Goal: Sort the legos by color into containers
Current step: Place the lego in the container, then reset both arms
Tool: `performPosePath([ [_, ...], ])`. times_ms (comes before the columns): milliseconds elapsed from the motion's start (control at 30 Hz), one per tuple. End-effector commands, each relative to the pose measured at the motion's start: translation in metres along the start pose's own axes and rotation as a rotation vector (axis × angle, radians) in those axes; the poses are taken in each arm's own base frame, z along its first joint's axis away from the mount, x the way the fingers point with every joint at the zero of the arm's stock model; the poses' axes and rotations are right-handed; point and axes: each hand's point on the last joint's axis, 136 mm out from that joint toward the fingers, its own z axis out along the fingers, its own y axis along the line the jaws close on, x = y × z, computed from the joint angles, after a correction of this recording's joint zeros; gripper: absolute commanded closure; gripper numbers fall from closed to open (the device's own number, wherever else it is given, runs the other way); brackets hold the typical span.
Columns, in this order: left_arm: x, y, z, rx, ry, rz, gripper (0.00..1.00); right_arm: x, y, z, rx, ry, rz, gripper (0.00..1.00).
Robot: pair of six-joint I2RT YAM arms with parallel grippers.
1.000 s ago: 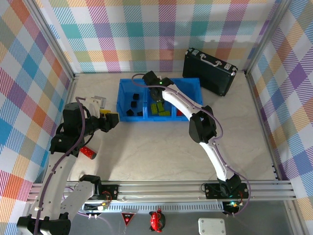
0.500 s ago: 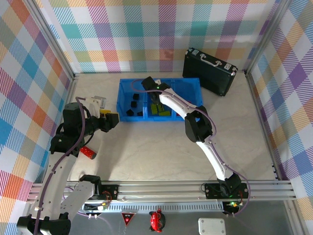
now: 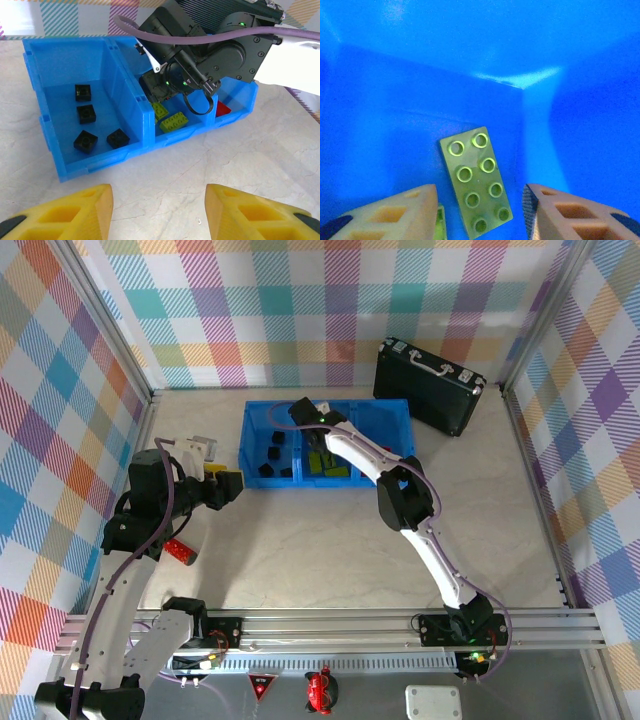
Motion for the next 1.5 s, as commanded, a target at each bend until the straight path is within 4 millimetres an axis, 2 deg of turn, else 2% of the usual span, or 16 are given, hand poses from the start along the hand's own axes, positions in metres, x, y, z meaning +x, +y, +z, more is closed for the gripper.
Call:
performPosePath([
  [0, 0.0, 0.002, -0.001, -0.003, -0.001, 0.0, 0.49, -0.01, -0.016, -0.022, 0.01, -0.019, 0.036, 0.5],
  [133, 0.001, 0.005, 0.0, -0.024, 0.001, -0.013, 0.48, -0.01, -0.014, -0.045, -0.083, -0.002, 0.061, 0.49],
  [267, 0.003, 0.014, 0.0, -0.069, 0.005, -0.027, 0.45, -0.006, -0.008, -0.073, -0.21, 0.05, 0.093, 0.44],
  [467, 0.009, 0.023, 0.008, -0.099, 0.044, -0.055, 0.43, 0.0, -0.013, -0.114, -0.331, 0.05, 0.153, 0.34],
  [700, 0.013, 0.033, 0.007, -0.159, 0.051, -0.065, 0.22, 0.012, -0.036, -0.154, -0.385, 0.013, 0.15, 0.21],
  [767, 0.011, 0.034, 0.004, -0.173, 0.041, -0.066, 0.1, 0.018, -0.045, -0.164, -0.389, -0.005, 0.132, 0.09],
  [833, 0.01, 0.035, 0.0, -0.187, 0.031, -0.07, 0.0, 0.024, -0.055, -0.172, -0.388, -0.023, 0.126, 0.01],
  [1033, 0.004, 0.042, -0.005, -0.242, 0.006, -0.143, 0.0, 0.048, -0.096, -0.179, -0.339, -0.04, 0.12, 0.01],
  [1133, 0.005, 0.055, -0.003, -0.31, 0.024, -0.232, 0.0, 0.06, -0.121, -0.179, -0.305, -0.065, 0.118, 0.01],
  [1233, 0.013, 0.072, 0.001, -0.396, 0.05, -0.328, 0.0, 0.073, -0.154, -0.174, -0.25, -0.097, 0.168, 0.01],
  [1467, 0.033, 0.125, 0.002, -0.657, -0.062, -0.4, 0.0, 0.122, -0.237, -0.136, -0.043, -0.131, 0.32, 0.01],
])
